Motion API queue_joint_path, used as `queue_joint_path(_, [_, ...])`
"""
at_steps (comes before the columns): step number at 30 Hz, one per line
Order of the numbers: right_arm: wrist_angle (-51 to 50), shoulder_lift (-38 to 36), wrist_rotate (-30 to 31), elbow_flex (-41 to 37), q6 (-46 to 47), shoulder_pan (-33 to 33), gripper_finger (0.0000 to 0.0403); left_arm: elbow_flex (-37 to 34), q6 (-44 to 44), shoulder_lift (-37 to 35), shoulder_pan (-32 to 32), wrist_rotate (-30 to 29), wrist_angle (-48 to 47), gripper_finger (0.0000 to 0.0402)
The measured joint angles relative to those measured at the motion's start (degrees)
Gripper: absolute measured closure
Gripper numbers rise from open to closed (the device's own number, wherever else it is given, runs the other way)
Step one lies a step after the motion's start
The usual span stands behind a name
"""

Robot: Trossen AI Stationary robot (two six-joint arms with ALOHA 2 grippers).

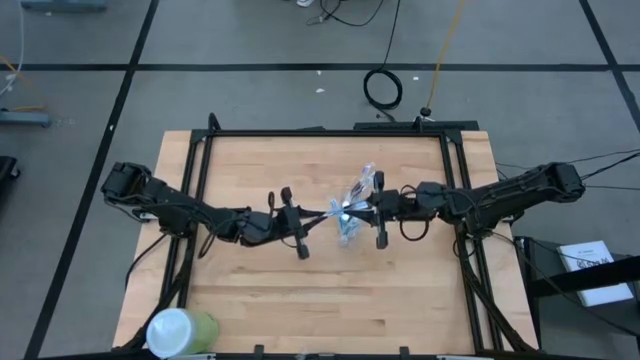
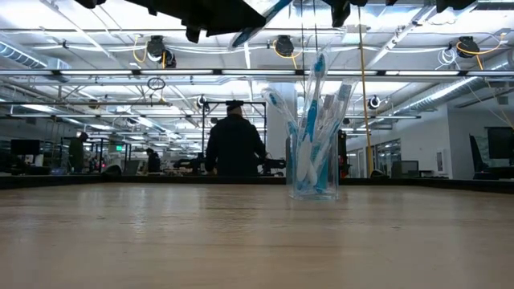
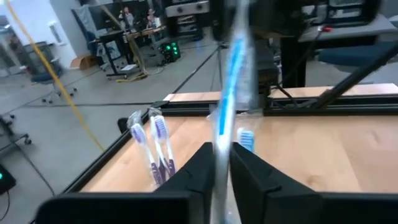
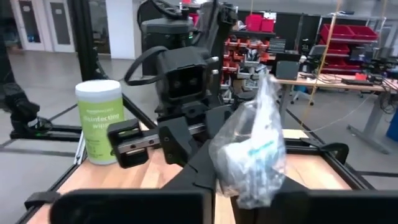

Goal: Pick & Place toothbrushing station
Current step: Put the blue toothbrush into the transparent organizer

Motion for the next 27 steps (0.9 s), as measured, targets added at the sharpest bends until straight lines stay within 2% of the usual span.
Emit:
queue_joint_path(6, [-1.6, -4.3, 0.5, -0.1, -1.1, -0.1, 0.0389, 0.0, -3.7, 0.0, 0.0, -3.9, -2.1, 0.0283])
queue_joint_path(13, [-11.7, -12.6, 0.8, 0.0, 0.0, -0.9, 0.0394, 0.0, -4.9, 0.0, 0.0, -3.2, -3.4, 0.0207])
queue_joint_path(18, [-20.4, -19.1, 0.1, 0.0, 2.6, -0.9, 0.0394, 0.0, -4.8, 0.0, 0.0, -3.1, -3.5, 0.0182])
queue_joint_path(21, [-26.2, -21.6, -2.4, 0.0, 5.7, -0.6, 0.0394, 0.0, -4.8, 0.0, 0.2, -3.1, -4.6, 0.0178])
queue_joint_path(27, [-31.5, -16.6, -3.6, 1.0, 8.9, 3.7, 0.0394, 0.0, -5.6, 0.0, 1.3, -3.1, -5.0, 0.0177])
